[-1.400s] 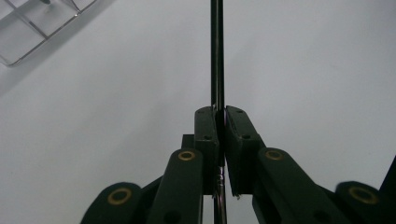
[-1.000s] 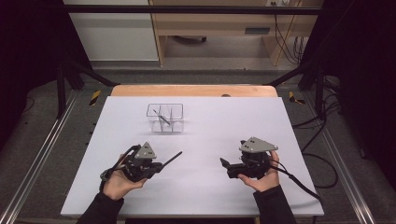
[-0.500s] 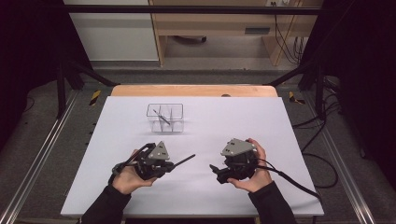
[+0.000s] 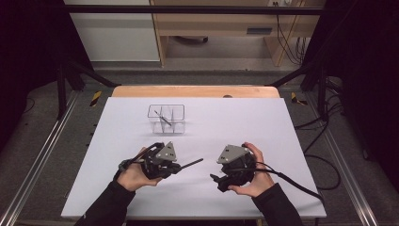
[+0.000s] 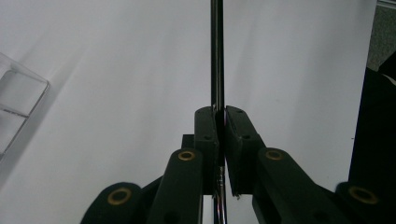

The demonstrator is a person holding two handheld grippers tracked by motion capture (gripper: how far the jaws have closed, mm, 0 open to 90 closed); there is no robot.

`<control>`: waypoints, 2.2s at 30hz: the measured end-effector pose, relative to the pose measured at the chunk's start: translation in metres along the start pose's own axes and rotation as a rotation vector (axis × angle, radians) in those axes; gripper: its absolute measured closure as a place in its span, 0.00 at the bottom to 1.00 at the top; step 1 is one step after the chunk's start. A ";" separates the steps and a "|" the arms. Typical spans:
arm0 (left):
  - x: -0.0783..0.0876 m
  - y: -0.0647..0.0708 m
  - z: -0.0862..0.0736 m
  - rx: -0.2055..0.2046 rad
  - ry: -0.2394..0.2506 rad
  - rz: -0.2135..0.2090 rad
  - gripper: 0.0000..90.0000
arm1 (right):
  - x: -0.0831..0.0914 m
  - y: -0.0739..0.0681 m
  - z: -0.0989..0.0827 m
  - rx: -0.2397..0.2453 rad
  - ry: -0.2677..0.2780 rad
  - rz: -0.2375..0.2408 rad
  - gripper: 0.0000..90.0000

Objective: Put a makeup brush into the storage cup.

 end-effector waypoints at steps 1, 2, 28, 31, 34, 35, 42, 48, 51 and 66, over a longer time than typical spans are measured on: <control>0.000 0.000 0.001 -0.009 -0.001 -0.003 0.92 | 0.000 -0.001 0.000 0.007 -0.005 0.004 0.12; -0.001 0.000 0.002 -0.015 -0.003 -0.003 0.92 | 0.000 -0.002 0.000 0.014 -0.009 0.004 0.12; -0.004 0.008 0.026 -0.103 -0.022 -0.074 0.92 | -0.007 -0.020 0.013 0.135 -0.049 0.082 0.17; -0.005 0.011 0.026 -0.110 -0.021 -0.086 0.92 | -0.009 -0.022 0.015 0.154 -0.061 0.087 0.19; -0.006 0.012 0.027 -0.115 -0.037 -0.093 0.92 | -0.010 -0.024 0.015 0.168 -0.074 0.098 0.21; -0.006 0.012 0.028 -0.116 -0.039 -0.095 0.92 | -0.011 -0.025 0.015 0.175 -0.079 0.101 0.22; -0.006 0.013 0.033 -0.124 -0.039 -0.108 0.92 | -0.014 -0.027 0.015 0.195 -0.099 0.109 0.26; -0.004 0.016 0.035 -0.135 -0.028 -0.121 0.92 | -0.016 -0.029 0.017 0.209 -0.096 0.120 0.31; -0.004 0.016 0.035 -0.138 -0.025 -0.126 0.92 | -0.017 -0.031 0.016 0.221 -0.103 0.127 0.33; -0.003 0.019 0.037 -0.147 -0.022 -0.142 0.92 | -0.019 -0.031 0.016 0.254 -0.096 0.123 0.50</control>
Point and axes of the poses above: each handheld gripper's, and its own axes: x roughly backward along the jaws, z roughly out of its top, y roughly to its right, the point moved 4 cm from there along -x, roughly forward along the jaws, and after that the axes turned 2 degrees about -x, right-handed, at the moved point
